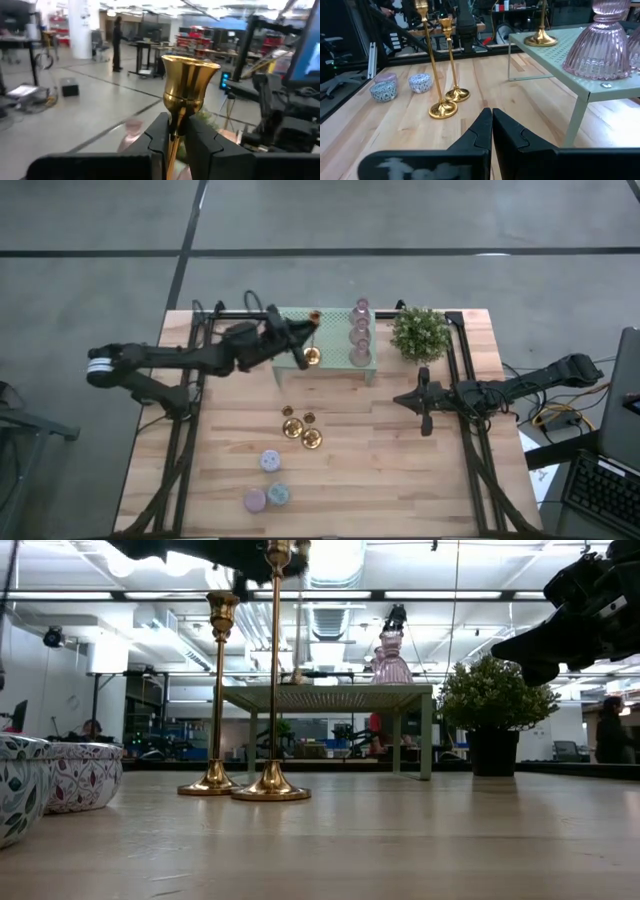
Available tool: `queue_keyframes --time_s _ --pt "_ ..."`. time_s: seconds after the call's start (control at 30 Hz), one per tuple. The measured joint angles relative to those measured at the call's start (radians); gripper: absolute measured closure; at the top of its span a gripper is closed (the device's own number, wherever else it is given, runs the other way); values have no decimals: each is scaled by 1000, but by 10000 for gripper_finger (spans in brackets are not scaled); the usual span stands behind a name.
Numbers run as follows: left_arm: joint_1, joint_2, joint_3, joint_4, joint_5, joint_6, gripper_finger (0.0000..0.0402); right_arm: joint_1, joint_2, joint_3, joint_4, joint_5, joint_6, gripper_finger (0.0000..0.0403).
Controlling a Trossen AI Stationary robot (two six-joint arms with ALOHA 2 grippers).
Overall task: Pick & Place candle stick holders
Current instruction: Put the top left gold candle holder on the shelf
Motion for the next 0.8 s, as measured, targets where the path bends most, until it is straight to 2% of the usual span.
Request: queue_keyframes --time_s 0.13,0.4,0.8 --pt "1 55 98 -34 17 10 358 0 0 0 1 0 0 394" --pt "17 142 199 -54 10 26 358 0 6 0 0 1 0 394" --pt "145 136 234 -33 22 -29 358 0 6 0 0 1 0 394"
